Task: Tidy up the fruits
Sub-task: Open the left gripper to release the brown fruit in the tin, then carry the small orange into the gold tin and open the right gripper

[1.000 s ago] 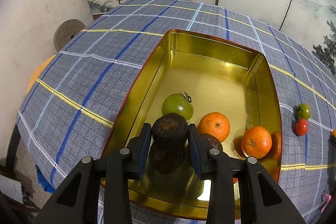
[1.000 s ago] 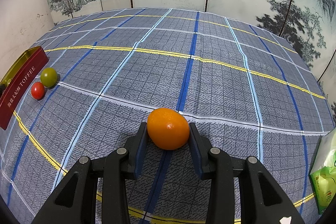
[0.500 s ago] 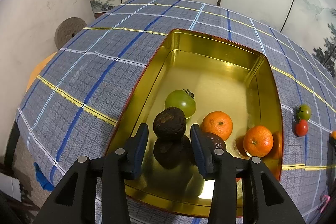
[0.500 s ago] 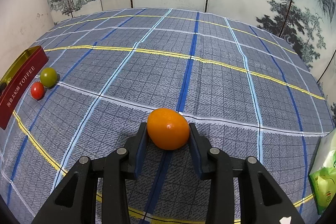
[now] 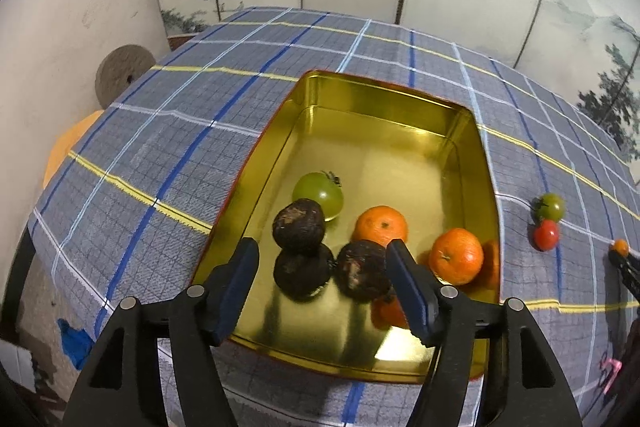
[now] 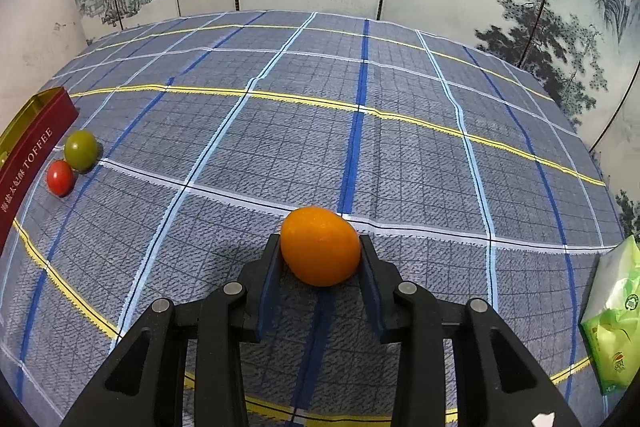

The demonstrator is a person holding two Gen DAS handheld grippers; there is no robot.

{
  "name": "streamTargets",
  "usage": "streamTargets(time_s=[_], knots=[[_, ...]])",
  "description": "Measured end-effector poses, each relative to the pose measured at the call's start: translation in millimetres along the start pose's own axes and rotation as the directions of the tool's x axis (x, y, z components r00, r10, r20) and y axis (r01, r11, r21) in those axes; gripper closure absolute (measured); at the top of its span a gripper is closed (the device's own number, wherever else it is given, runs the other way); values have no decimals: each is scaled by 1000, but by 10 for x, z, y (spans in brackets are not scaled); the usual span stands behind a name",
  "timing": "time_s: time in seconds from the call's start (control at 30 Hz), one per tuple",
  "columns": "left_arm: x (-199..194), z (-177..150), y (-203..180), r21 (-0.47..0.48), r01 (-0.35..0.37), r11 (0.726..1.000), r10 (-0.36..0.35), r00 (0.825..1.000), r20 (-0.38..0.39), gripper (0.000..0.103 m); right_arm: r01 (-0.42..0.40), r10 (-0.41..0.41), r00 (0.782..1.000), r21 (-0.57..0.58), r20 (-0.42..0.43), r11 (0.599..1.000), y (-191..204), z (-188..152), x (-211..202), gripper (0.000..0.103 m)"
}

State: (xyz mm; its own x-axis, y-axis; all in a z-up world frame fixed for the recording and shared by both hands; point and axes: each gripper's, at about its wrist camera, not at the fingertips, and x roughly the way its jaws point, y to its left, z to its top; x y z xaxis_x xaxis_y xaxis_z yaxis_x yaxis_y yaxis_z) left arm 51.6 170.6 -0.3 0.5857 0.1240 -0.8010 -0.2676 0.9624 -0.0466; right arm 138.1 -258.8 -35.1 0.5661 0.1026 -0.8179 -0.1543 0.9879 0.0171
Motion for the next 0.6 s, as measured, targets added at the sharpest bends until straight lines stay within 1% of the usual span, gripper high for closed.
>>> streamTargets(time_s=[0.1, 0.17, 0.33, 0.4, 0.47, 0.6], knots=[[-64, -23, -34, 23, -3, 1000, 2, 1000, 24, 34, -5, 5, 1000, 8, 1, 1000, 32, 15, -23, 69], [-108, -47, -48, 31, -9, 999, 8, 999, 35, 31, -8, 8, 1000, 23, -2, 1000, 43, 28, -41, 69], [-210, -84, -67, 47, -26, 999, 23, 997, 69, 28, -38, 38, 999, 41, 3, 998, 129, 82, -103, 69], [-252, -92, -67, 48, -31, 998, 27, 996, 81, 24, -61, 60, 998, 40, 13, 997, 204, 124, -156, 69], [-284, -99, -46, 47, -29, 998, 25, 996, 91, 22, -100, 99, 995, 36, 28, 994, 307, 186, -223, 69], [-323, -134, -26, 64, -36, 997, 29, 995, 94, 22, -165, 164, 985, 0, 47, 986, 568, 295, -323, 69]])
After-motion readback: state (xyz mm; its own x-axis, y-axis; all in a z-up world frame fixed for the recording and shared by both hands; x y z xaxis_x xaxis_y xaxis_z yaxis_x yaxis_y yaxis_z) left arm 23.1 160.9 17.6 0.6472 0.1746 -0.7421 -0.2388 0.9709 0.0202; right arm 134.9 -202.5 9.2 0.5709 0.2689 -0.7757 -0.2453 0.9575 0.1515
